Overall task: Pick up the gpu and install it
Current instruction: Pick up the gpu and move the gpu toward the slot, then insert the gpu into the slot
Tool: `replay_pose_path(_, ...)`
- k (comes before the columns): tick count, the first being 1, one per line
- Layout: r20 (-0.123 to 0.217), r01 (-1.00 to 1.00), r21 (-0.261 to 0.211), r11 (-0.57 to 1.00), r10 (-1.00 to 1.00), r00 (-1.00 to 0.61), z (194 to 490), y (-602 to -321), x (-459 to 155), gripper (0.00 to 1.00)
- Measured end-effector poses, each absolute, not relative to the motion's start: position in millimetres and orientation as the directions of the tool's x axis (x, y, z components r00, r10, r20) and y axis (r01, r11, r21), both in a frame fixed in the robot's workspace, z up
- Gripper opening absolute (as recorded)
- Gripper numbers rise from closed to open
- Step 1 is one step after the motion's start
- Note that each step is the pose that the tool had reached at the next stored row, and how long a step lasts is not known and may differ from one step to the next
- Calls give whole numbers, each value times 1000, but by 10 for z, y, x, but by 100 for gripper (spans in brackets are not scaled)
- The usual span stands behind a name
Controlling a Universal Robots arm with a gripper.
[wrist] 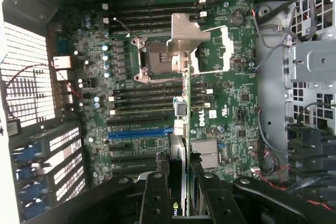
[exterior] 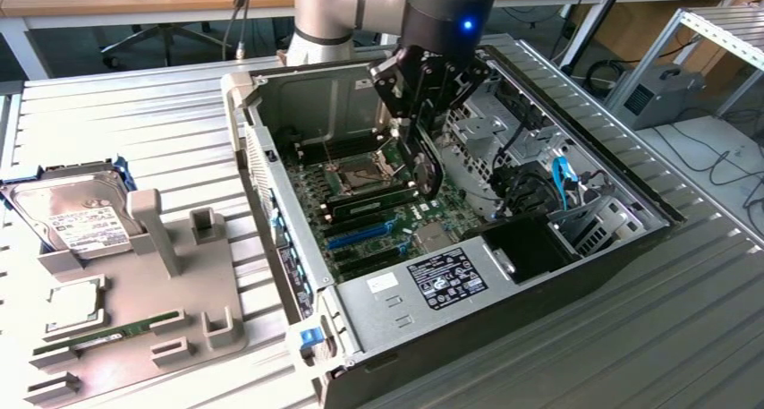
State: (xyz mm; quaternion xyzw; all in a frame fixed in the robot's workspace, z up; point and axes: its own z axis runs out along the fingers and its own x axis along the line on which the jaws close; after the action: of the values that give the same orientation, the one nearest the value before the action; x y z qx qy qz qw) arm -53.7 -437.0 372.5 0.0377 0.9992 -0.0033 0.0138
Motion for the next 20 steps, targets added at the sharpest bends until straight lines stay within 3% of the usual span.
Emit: replay_pose_path(20,-28,75,-6,997,75,-997,3692,-4367,-370,26)
